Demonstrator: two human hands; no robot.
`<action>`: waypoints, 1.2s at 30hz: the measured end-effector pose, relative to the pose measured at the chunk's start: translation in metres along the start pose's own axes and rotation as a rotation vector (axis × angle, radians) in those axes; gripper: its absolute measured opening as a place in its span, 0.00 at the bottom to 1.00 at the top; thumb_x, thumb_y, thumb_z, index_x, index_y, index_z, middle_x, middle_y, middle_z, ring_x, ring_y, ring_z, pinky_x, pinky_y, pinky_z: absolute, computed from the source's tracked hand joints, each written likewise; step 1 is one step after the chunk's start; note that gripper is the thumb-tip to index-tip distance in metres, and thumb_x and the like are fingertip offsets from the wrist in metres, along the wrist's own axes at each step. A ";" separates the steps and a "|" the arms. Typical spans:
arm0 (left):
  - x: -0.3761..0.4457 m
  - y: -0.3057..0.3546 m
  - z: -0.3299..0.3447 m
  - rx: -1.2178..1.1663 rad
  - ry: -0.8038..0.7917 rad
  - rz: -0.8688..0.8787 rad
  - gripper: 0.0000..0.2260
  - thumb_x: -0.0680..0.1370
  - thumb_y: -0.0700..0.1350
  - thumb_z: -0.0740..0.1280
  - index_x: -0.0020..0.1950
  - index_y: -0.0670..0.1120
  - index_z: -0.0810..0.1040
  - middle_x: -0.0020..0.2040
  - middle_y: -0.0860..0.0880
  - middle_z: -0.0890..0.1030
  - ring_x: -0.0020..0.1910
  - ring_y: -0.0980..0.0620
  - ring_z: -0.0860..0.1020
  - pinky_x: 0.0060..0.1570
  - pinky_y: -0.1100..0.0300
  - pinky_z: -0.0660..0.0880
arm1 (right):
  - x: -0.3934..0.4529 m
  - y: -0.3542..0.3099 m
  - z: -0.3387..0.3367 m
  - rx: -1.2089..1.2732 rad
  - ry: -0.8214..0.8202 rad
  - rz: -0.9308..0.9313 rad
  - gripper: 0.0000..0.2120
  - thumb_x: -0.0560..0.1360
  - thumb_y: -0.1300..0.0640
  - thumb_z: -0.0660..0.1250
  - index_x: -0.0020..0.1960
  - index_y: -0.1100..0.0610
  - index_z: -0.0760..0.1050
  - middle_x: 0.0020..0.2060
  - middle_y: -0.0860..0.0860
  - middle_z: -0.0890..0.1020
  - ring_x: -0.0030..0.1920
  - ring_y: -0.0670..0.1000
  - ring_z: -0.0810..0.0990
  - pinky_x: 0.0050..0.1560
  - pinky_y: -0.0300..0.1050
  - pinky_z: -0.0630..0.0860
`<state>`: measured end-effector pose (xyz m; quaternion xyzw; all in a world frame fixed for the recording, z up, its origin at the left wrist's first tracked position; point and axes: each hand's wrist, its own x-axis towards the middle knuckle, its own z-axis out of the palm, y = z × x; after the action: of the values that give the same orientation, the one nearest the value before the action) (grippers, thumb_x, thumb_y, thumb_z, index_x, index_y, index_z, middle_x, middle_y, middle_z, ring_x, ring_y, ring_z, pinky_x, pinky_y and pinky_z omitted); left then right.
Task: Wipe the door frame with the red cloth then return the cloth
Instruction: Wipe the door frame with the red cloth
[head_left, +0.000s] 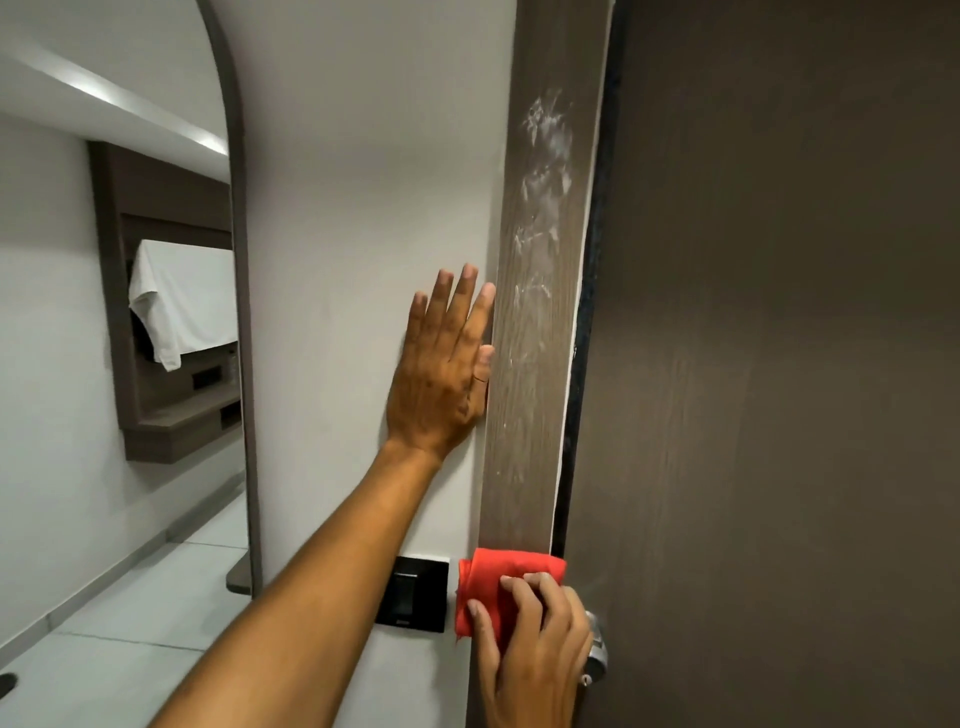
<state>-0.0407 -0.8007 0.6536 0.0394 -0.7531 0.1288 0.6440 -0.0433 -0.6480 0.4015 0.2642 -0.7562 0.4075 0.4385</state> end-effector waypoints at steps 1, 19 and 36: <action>-0.002 -0.002 0.002 -0.002 0.010 0.021 0.26 0.87 0.45 0.51 0.85 0.48 0.49 0.85 0.47 0.50 0.85 0.47 0.45 0.84 0.49 0.43 | -0.005 0.000 0.007 -0.013 0.037 0.014 0.20 0.74 0.40 0.69 0.62 0.47 0.74 0.65 0.49 0.74 0.64 0.59 0.74 0.69 0.51 0.66; 0.004 -0.002 -0.003 0.024 0.026 -0.151 0.25 0.86 0.47 0.55 0.83 0.45 0.59 0.84 0.43 0.59 0.84 0.41 0.55 0.84 0.45 0.48 | 0.232 -0.085 -0.037 -0.067 0.074 -0.187 0.29 0.85 0.43 0.50 0.83 0.48 0.49 0.84 0.51 0.50 0.83 0.60 0.43 0.82 0.64 0.46; -0.002 -0.006 0.002 0.085 -0.009 -0.015 0.30 0.85 0.50 0.59 0.85 0.50 0.49 0.85 0.49 0.54 0.85 0.43 0.51 0.84 0.42 0.52 | 0.256 -0.102 -0.050 -0.066 0.059 -0.158 0.29 0.84 0.44 0.48 0.83 0.47 0.47 0.84 0.51 0.48 0.83 0.60 0.43 0.81 0.64 0.49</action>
<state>-0.0412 -0.8070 0.6525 0.0729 -0.7497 0.1557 0.6391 -0.0661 -0.6705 0.6799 0.2963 -0.7328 0.3541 0.4998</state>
